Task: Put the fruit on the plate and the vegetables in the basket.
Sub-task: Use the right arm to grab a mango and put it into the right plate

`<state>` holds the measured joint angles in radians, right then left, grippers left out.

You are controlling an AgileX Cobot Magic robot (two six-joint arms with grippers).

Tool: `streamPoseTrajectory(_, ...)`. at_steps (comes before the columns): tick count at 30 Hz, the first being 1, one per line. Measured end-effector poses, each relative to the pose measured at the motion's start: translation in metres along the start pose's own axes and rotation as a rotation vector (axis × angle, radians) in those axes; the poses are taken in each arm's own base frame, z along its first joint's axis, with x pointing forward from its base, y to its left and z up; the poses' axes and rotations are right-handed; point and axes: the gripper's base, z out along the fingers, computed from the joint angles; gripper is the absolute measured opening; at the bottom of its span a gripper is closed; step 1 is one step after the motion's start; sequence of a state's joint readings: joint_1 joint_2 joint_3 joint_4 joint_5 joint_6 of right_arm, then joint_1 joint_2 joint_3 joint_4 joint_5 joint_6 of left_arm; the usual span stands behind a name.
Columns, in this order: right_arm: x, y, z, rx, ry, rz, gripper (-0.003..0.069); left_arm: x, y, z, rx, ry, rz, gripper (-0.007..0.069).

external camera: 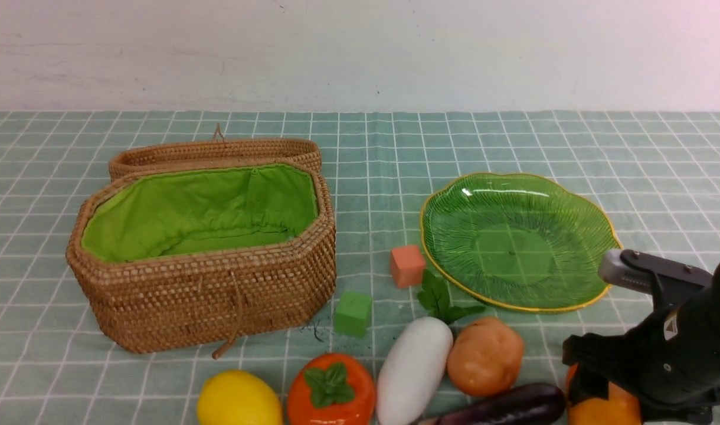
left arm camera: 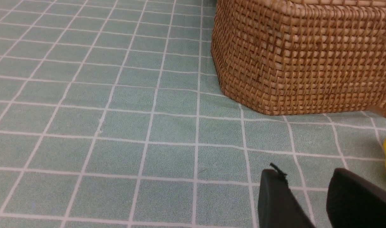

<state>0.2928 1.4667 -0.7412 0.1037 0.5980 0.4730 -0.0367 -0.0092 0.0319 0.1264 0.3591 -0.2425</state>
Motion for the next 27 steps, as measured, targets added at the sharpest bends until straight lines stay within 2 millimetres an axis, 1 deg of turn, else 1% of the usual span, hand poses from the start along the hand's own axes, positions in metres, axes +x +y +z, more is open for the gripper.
streamPoseTrajectory(7, 0.002, -0.002, -0.005, 0.012, 0.001, -0.02, 0.0559, 0.0, 0.0, 0.0, 0.0, 0.0, 0.0, 0.0239)
streamPoseTrajectory(14, 0.003, -0.002, -0.006, 0.018, 0.01, -0.023, 0.0559, 0.0, 0.0, 0.0, 0.0, 0.0, 0.0, 0.0239)
streamPoseTrajectory(19, 0.003, -0.002, -0.014, 0.003, -0.015, -0.045, 0.0559, 0.0, 0.0, 0.0, 0.0, 0.0, 0.0, 0.0239)
streamPoseTrajectory(23, 0.003, -0.001, -0.025, -0.02, -0.054, -0.053, 0.0559, 0.0, 0.0, 0.0, 0.0, 0.0, 0.0, 0.0239)
streamPoseTrajectory(27, 0.003, -0.001, -0.031, -0.03, -0.072, -0.054, 0.0559, 0.0, 0.0, 0.0, 0.0, 0.0, 0.0, 0.0239)
